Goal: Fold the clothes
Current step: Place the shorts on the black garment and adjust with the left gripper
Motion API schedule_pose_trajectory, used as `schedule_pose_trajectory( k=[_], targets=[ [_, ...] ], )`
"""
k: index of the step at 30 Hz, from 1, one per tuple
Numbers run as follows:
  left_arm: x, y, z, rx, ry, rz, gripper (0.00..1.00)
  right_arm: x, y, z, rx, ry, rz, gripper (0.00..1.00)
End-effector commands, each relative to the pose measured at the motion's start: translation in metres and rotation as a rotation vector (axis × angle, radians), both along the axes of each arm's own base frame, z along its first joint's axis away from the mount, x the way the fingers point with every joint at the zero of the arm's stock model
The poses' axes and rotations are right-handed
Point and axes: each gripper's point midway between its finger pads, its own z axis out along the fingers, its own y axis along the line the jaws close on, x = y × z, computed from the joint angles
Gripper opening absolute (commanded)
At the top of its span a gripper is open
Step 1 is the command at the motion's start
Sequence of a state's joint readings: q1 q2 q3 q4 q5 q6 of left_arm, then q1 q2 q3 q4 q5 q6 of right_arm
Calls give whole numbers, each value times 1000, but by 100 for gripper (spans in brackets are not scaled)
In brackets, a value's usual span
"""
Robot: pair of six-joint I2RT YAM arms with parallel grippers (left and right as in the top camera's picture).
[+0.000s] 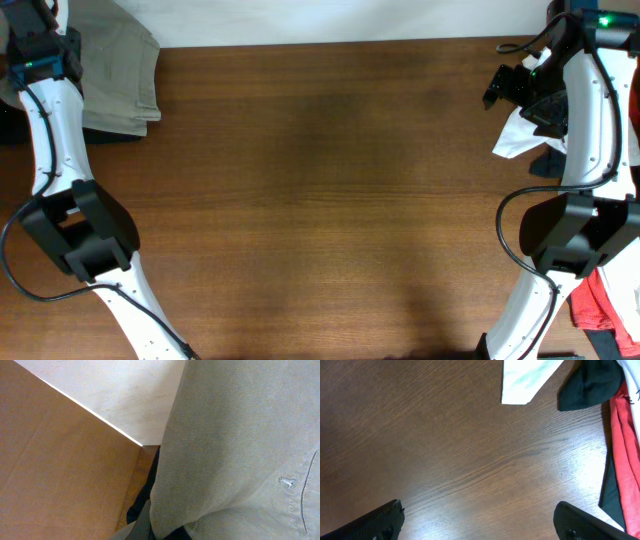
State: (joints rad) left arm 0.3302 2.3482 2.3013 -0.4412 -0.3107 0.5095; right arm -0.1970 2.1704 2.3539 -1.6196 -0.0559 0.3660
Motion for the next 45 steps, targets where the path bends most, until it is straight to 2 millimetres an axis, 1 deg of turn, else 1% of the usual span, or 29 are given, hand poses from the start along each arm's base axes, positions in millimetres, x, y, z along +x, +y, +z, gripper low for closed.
schedule_pose_trajectory(
  k=[1,4,6,9,10,11,13,14,15,17,18,19,22,24,25,26,28,29,30,31,36,37,38,42,43,45],
  targets=[
    [0,19,4,10,-26,16,1,-1,-5,-2,-10,8,-14,99],
    [0,34,-21,-1,-3,34,1,-1,-5,-2,-10,8,-14,99],
    [1,47,-47,-15,18,55,1,-1,-5,-2,-10,8,-14,99],
    [1,64,-75,-21,33,77,1,-1,-5,-2,-10,8,-14,99],
    [0,69,-86,-26,43,84,5,-1,-5,-2,-10,7,-14,99],
    [-1,73,-97,-29,54,91,23,-1,-5,-2,-10,8,-14,99],
    [-6,83,-110,-26,73,120,24,-1,-5,-2,-10,8,-14,99],
    [-8,86,-111,-23,78,132,33,-1,-5,-2,-10,8,-14,99],
    [-9,88,-111,-21,78,137,46,-1,-5,-2,-10,8,-14,99],
    [-10,90,-102,-15,66,142,46,-1,-5,-2,-10,8,-14,99],
    [-11,90,-94,-9,55,146,50,-1,-5,-2,-10,8,-14,99],
    [-11,88,-83,-6,38,146,64,-1,-5,-2,-10,7,-14,99],
    [-12,83,-49,-37,-49,171,65,-1,-5,-2,-10,7,-14,99],
    [-13,75,-31,-84,-100,178,65,-1,-5,-2,-10,8,-14,99],
    [-12,65,-27,-119,-105,150,62,-1,-5,-2,-10,8,-14,99],
    [-8,50,-29,-174,-94,89,49,-1,-5,-2,-10,8,-14,99],
    [-3,19,-45,-284,-39,-35,10,-1,-5,-2,-10,8,-14,99],
    [-4,10,-52,-329,-17,-54,1,-1,-5,-2,-10,8,-14,99],
    [-8,2,-66,-390,11,-48,1,-1,-5,-2,-10,7,-14,99],
    [-13,-1,-80,-440,37,-21,1,-1,-5,-2,-10,8,-14,99],
    [-28,-7,-129,-506,152,16,1,-1,-5,-2,-10,8,-14,99],
    [-31,-7,-143,-518,177,23,1,-1,-5,-2,-10,7,-14,99],
    [-32,-8,-150,-523,188,25,1,-1,-5,-2,-10,8,-14,99],
    [-36,-9,-188,-550,248,39,1,-1,-5,-2,-10,8,-14,99],
    [-38,-10,-193,-556,261,41,1,-1,-5,-2,-10,8,-14,99],
    [-46,-15,-213,-583,314,51,1,-1,-5,-2,-10,8,-14,99]
  ],
)
